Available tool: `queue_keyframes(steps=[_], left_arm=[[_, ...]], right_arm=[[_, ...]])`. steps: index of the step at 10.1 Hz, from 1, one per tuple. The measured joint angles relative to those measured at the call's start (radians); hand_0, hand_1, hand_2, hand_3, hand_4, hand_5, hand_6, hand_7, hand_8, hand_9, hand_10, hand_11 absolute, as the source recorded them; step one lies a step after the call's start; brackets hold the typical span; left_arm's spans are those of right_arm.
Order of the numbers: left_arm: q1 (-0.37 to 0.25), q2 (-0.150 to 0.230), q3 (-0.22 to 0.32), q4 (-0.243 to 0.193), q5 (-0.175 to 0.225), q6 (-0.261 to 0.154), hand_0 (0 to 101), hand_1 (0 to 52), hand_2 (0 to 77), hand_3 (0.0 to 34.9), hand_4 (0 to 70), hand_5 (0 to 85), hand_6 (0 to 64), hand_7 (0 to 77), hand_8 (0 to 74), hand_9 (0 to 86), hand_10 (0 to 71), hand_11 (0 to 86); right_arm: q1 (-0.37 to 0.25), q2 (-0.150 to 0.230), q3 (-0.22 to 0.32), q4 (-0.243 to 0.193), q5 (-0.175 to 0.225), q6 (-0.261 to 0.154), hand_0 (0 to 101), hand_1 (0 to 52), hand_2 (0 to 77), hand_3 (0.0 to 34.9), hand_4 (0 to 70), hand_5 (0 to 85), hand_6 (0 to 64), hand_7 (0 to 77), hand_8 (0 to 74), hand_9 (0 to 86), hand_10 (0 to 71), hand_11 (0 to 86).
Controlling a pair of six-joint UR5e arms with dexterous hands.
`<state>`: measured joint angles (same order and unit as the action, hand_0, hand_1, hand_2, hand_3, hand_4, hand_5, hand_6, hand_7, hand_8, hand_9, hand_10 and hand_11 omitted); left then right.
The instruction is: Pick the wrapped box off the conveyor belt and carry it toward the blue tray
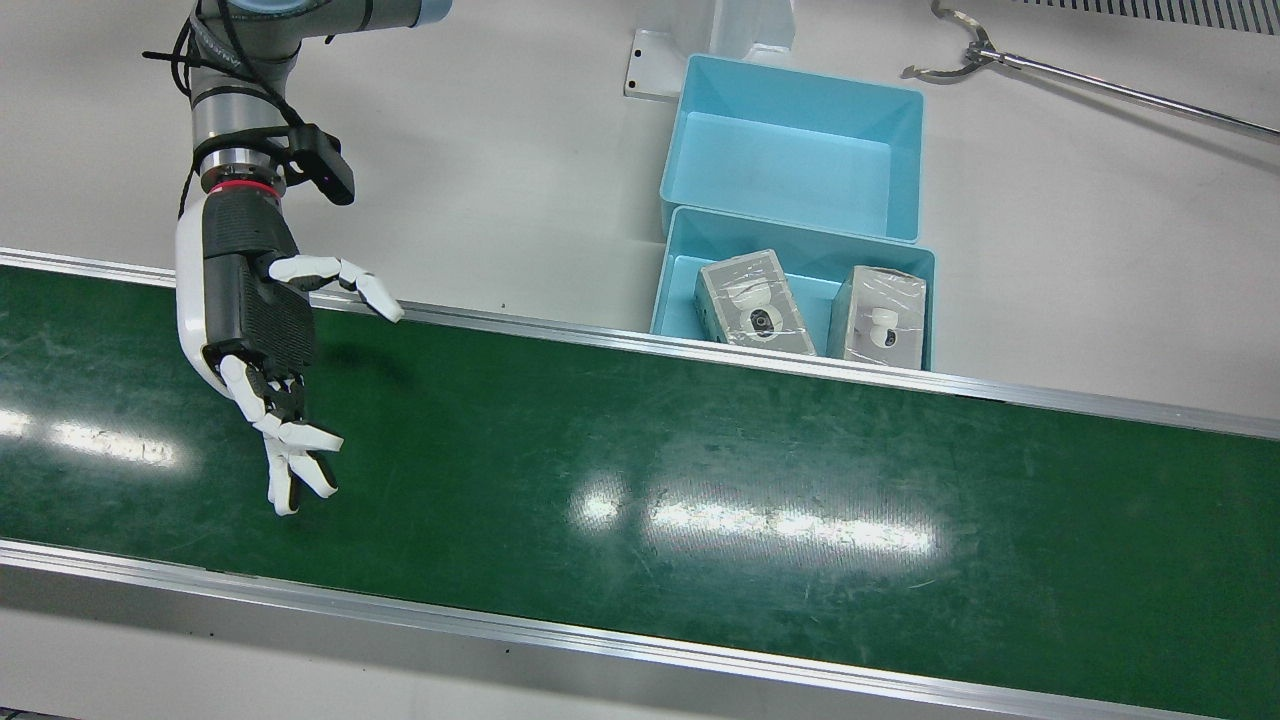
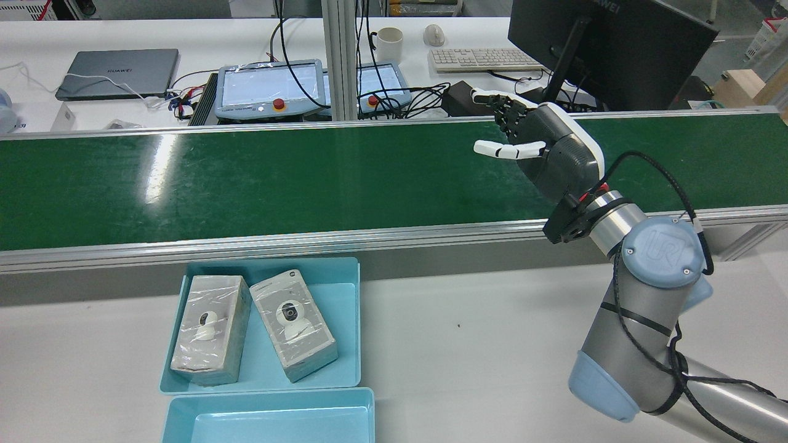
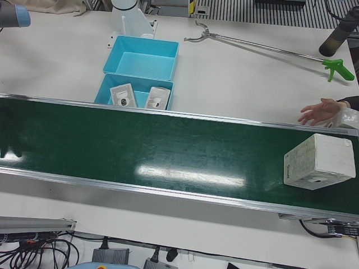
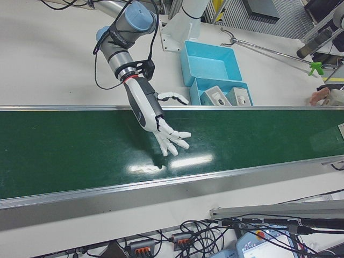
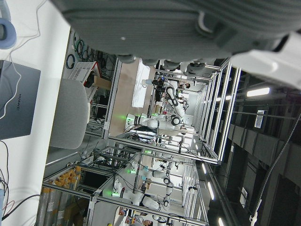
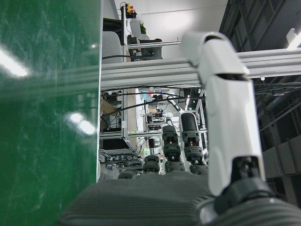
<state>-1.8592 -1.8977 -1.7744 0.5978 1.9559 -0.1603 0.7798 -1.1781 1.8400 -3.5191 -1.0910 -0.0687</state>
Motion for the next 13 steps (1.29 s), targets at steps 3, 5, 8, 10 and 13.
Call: queue_keyframes(steps=[3,5,8,10,13], left_arm=[[0.000,0.000,0.000,0.000,0.000,0.000,0,0.0,1.1,0.0,0.0,1.1,0.5,0.5,0.5,0.0,0.0,0.5],[0.000,0.000,0.000,0.000,0.000,0.000,0,0.0,1.1,0.0,0.0,1.1,0.5,0.5,0.5,0.5,0.5,0.5],[0.000,0.000,0.000,0.000,0.000,0.000,0,0.0,0.5,0.0,0.0,1.1,0.5,0.5,0.5,0.0,0.5,0.5],[0.000,0.000,0.000,0.000,0.000,0.000,0,0.0,1.1,0.0,0.0,1.1,0.5,0.5,0.5,0.0,0.5,0.5],[0.000,0.000,0.000,0.000,0.000,0.000,0,0.0,1.1,0.0,0.0,1.1,0.5,0.5,0.5,0.0,0.0,0.5]], right_arm=[[0.084,0.036,-0.096,0.023,-0.119,0.022,51,23.5,27.8,0.0,11.5,24.0,6.0,5.5,2.7,6.0,0.0,0.5],[0.099,0.070,-0.135,0.024,-0.139,0.019,48,15.3,16.9,0.0,12.5,22.4,6.0,3.8,2.7,6.0,0.0,0.5],[0.090,0.126,-0.192,0.026,-0.142,0.015,48,16.4,15.3,0.0,12.5,22.4,6.0,3.8,1.6,4.4,0.0,1.1],[0.072,0.156,-0.219,0.027,-0.141,0.014,48,16.4,15.3,0.0,12.5,22.4,6.0,3.8,1.6,4.4,0.0,0.5],[0.058,0.179,-0.225,0.026,-0.140,0.020,48,16.4,14.7,0.1,11.5,21.8,6.0,3.8,1.6,4.4,0.0,1.1]])
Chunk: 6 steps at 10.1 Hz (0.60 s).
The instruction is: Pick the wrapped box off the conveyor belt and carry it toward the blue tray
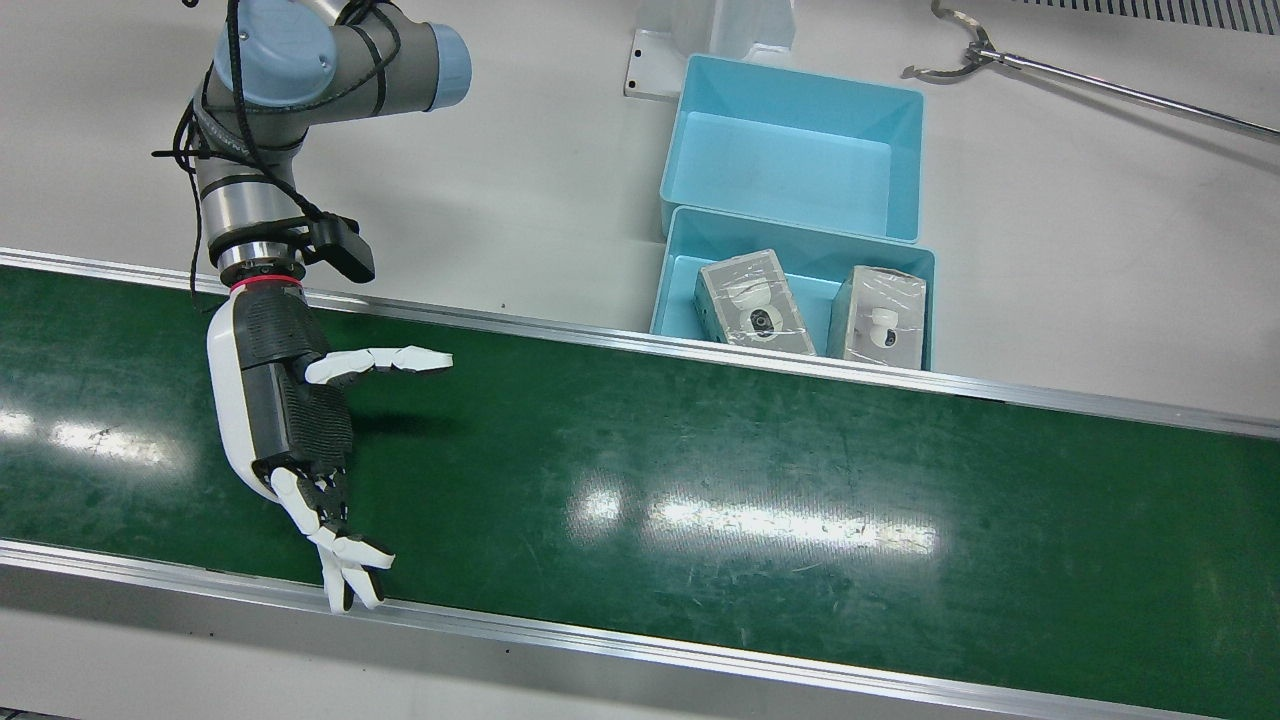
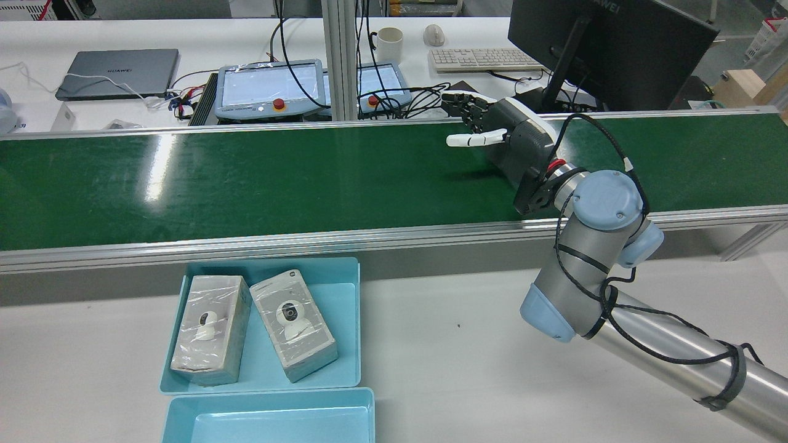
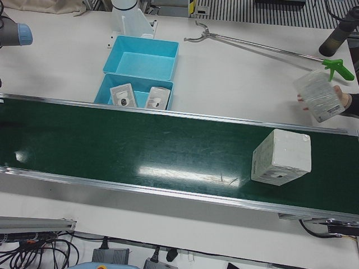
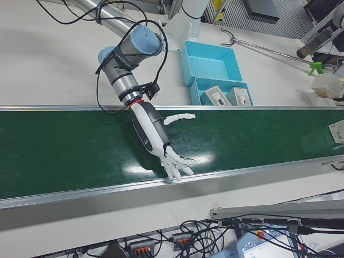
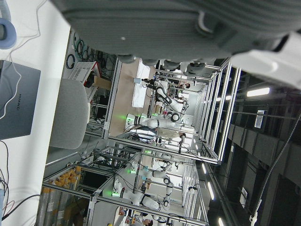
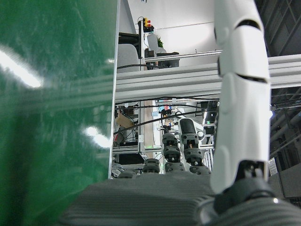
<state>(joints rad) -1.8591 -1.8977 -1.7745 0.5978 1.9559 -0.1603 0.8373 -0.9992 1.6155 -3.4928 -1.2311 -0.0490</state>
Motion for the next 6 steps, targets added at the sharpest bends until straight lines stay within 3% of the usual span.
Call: queue_keyframes(steps=[2,3,6], left_arm=[[0.000,0.000,0.000,0.000,0.000,0.000,0,0.0,1.1,0.0,0.0,1.1,0.5,0.5,0.5,0.5,0.0,0.5],[0.000,0.000,0.000,0.000,0.000,0.000,0,0.0,1.1,0.0,0.0,1.1,0.5,0.5,0.5,0.5,0.0,0.5],[0.000,0.000,0.000,0.000,0.000,0.000,0,0.0,1.1,0.0,0.0,1.1,0.5,0.5,0.5,0.0,0.5,0.5]], right_arm=[[0.017,-0.002,0.024,0.001,-0.002,0.005,48,16.4,13.6,0.1,11.5,21.8,4.9,3.8,1.6,4.4,0.0,0.5],[0.025,-0.004,0.041,0.002,-0.002,0.008,48,16.4,13.6,0.0,7.6,20.7,3.3,3.8,1.6,4.4,0.0,0.5],[0.022,-0.005,0.061,0.005,0.001,0.010,48,16.4,13.6,0.1,10.4,20.7,3.8,2.7,1.6,4.4,0.0,1.1]])
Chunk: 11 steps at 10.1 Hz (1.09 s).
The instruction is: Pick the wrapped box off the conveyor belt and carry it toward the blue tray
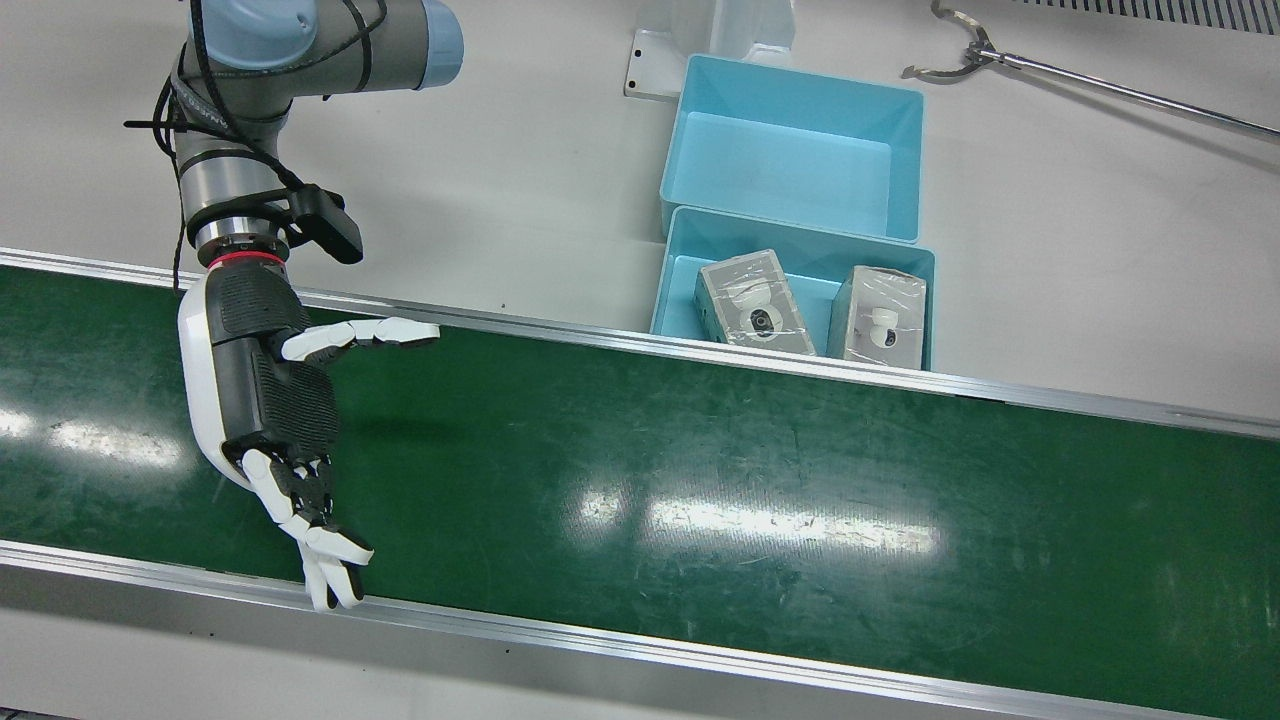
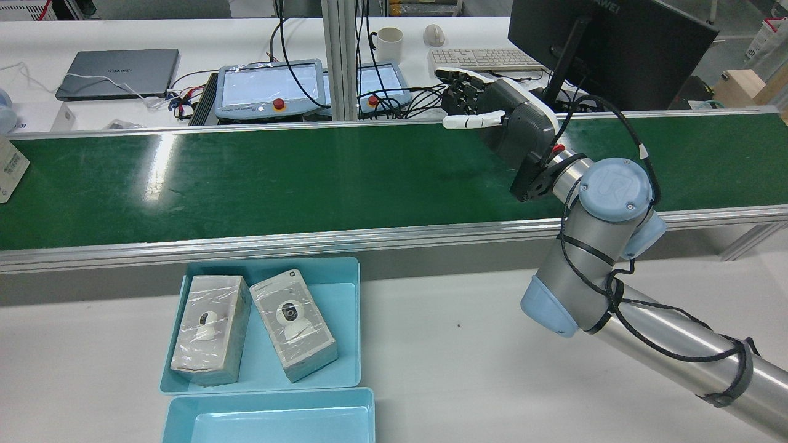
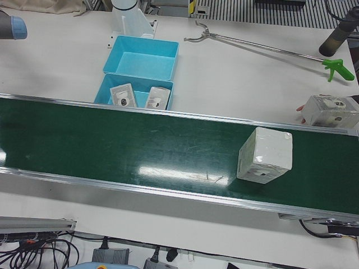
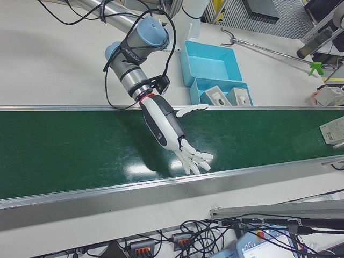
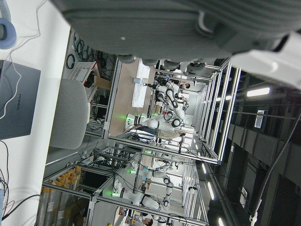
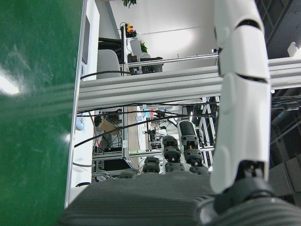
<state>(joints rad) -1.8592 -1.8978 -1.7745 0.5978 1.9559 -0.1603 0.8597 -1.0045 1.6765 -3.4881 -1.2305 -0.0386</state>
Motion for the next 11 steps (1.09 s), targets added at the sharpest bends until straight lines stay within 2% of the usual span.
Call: queue_keyframes(steps=[4,5,6,7,8,11], left_arm=[[0.000,0.000,0.000,0.000,0.000,0.000,0,0.0,0.5,0.0,0.0,1.1,0.5,0.5,0.5,0.5,0.5,0.5],[0.000,0.000,0.000,0.000,0.000,0.000,0,0.0,1.1,0.0,0.0,1.1,0.5,0.5,0.5,0.0,0.5,0.5],[0.000,0.000,0.000,0.000,0.000,0.000,0,0.0,1.1,0.0,0.0,1.1,0.5,0.5,0.5,0.0,0.5,0.5],[0.000,0.000,0.000,0.000,0.000,0.000,0,0.0,1.1,0.0,0.0,1.1,0.5,0.5,0.5,0.0,0.5,0.5],[0.000,0.000,0.000,0.000,0.000,0.000,0,0.0,0.5,0.0,0.0,1.1,0.5,0.5,0.5,0.5,0.5,0.5],[0.000,0.000,0.000,0.000,0.000,0.000,0,0.0,1.1,0.0,0.0,1.1,0.5,0.5,0.5,0.0,0.5,0.5]], right_arm=[[-0.015,0.001,0.003,0.001,0.001,0.000,48,15.8,12.0,0.0,10.4,20.7,3.8,3.3,1.6,6.0,0.0,0.5],[-0.015,0.001,0.003,0.001,0.001,0.000,48,15.8,12.0,0.0,6.5,20.2,3.8,3.3,1.6,6.0,0.0,1.1],[-0.016,0.001,0.002,0.001,0.000,0.000,48,15.8,12.0,0.0,9.8,20.2,4.4,3.3,1.6,6.0,0.0,1.1],[-0.017,0.001,0.000,0.001,0.000,-0.003,48,15.8,12.0,0.0,9.8,20.2,4.4,3.3,1.6,6.0,0.0,1.1],[-0.019,0.001,-0.002,0.001,0.000,-0.005,48,13.6,9.8,0.0,9.8,20.2,4.4,3.3,1.6,6.0,0.0,0.5],[-0.022,0.000,-0.004,0.000,0.001,-0.010,48,13.6,9.8,0.0,8.7,19.1,4.4,3.3,1.6,5.4,0.0,1.1]])
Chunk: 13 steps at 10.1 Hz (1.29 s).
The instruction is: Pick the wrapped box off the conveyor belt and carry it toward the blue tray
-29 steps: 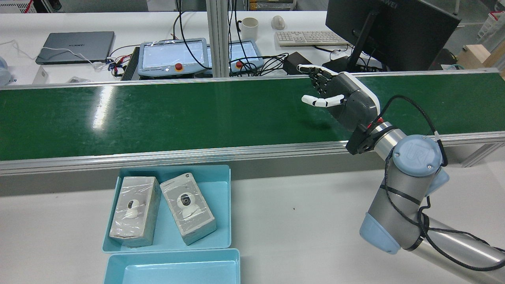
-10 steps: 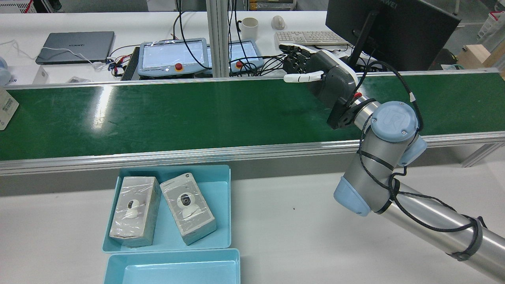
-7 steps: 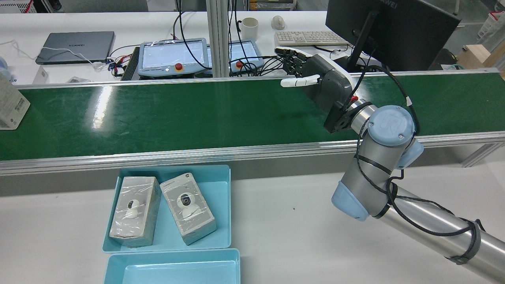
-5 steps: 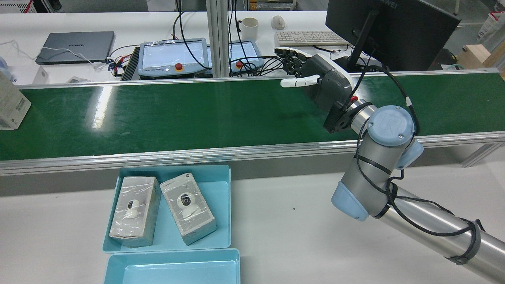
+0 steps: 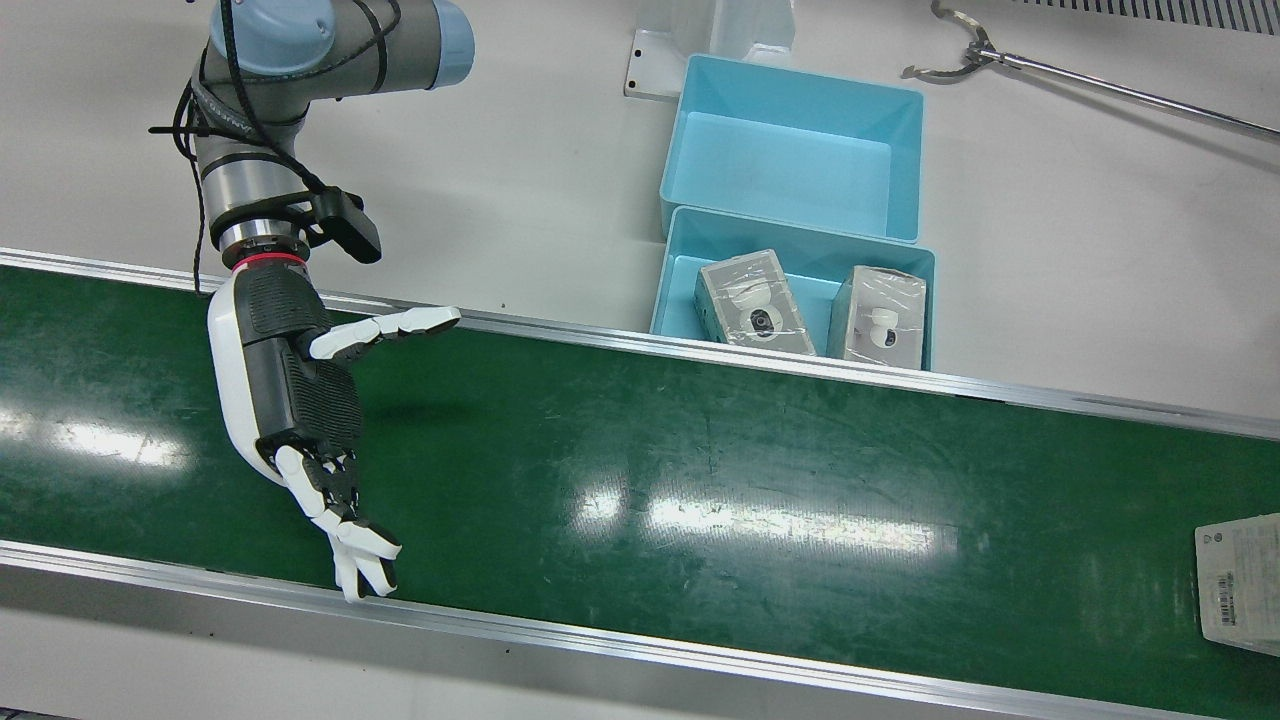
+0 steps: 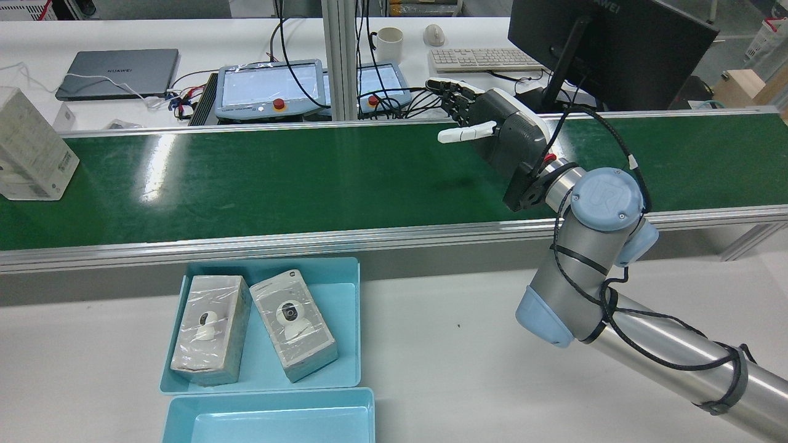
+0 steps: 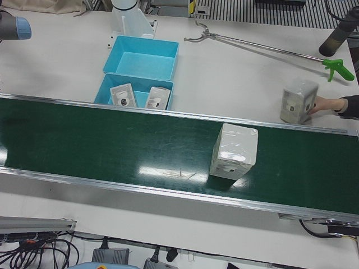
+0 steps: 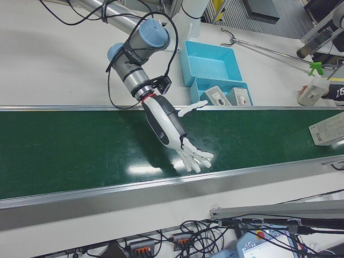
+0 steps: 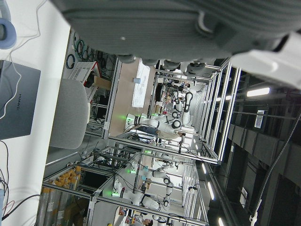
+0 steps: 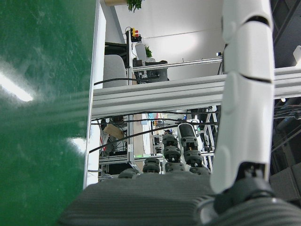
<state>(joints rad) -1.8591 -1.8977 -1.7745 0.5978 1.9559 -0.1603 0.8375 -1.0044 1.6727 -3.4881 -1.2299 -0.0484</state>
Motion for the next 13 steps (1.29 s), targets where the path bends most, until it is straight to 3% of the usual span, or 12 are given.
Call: queue_keyframes(steps=[13], left_arm=[[0.000,0.000,0.000,0.000,0.000,0.000,0,0.0,0.5,0.0,0.0,1.1,0.5,0.5,0.5,0.0,0.5,0.5]], right_arm=[[0.004,-0.003,0.012,0.004,0.003,0.012,48,14.7,10.4,0.0,8.2,19.1,3.3,1.6,1.6,5.4,0.0,1.1]])
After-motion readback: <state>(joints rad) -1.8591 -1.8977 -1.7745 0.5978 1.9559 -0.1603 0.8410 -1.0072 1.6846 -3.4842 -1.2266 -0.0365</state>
